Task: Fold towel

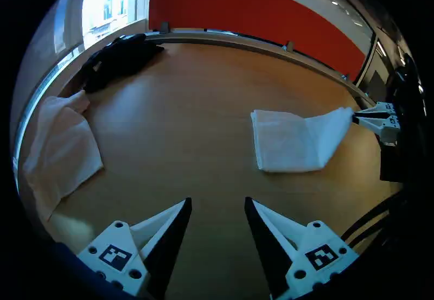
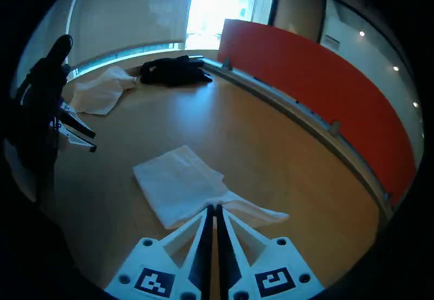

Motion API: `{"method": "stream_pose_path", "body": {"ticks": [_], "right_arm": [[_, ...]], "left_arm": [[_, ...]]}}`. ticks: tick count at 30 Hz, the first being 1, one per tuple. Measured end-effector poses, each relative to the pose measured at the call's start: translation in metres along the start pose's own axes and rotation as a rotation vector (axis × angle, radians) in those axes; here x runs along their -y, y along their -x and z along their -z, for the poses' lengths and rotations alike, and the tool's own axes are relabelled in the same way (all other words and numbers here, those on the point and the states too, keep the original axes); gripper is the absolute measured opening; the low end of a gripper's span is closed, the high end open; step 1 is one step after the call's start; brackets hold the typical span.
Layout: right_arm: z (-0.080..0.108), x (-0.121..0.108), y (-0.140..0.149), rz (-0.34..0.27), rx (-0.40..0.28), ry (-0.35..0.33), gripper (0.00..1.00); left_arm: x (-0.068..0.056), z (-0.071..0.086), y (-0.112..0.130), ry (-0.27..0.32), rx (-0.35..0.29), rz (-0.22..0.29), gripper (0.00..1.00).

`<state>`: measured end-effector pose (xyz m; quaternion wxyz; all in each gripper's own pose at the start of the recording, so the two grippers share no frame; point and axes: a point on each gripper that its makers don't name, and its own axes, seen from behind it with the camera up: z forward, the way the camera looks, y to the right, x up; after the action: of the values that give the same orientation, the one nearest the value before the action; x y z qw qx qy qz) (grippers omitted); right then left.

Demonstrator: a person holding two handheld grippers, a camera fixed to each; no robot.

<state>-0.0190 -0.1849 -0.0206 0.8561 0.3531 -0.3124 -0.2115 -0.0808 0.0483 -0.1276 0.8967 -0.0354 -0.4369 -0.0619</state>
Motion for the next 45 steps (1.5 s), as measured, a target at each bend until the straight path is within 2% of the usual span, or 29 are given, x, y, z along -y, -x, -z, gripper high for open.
{"method": "stream_pose_path", "body": {"ticks": [11, 20, 28, 32, 39, 41, 45], "right_arm": [[-0.017, 0.022, -0.021, 0.044, -0.004, -0.051, 0.04], [-0.055, 0.066, -0.043, 0.130, 0.012, -0.151, 0.04], [-0.097, 0.114, -0.031, 0.171, 0.073, -0.256, 0.04], [-0.111, 0.129, -0.018, 0.180, 0.110, -0.287, 0.04], [-0.115, 0.132, -0.013, 0.173, 0.126, -0.293, 0.06], [-0.114, 0.130, -0.014, 0.164, 0.123, -0.290, 0.12], [-0.111, 0.127, -0.016, 0.147, 0.117, -0.282, 0.40]], "left_arm": [[0.004, 0.007, 0.002, -0.006, -0.012, 0.027, 0.71], [0.008, 0.020, 0.007, -0.007, -0.026, 0.090, 0.71], [0.020, 0.029, 0.017, -0.022, -0.029, 0.135, 0.71], [0.028, 0.033, 0.021, -0.033, -0.028, 0.157, 0.71], [0.034, 0.034, 0.022, -0.041, -0.031, 0.179, 0.71], [0.034, 0.034, 0.022, -0.041, -0.031, 0.178, 0.71], [0.032, 0.032, 0.021, -0.039, -0.030, 0.168, 0.71]]}}
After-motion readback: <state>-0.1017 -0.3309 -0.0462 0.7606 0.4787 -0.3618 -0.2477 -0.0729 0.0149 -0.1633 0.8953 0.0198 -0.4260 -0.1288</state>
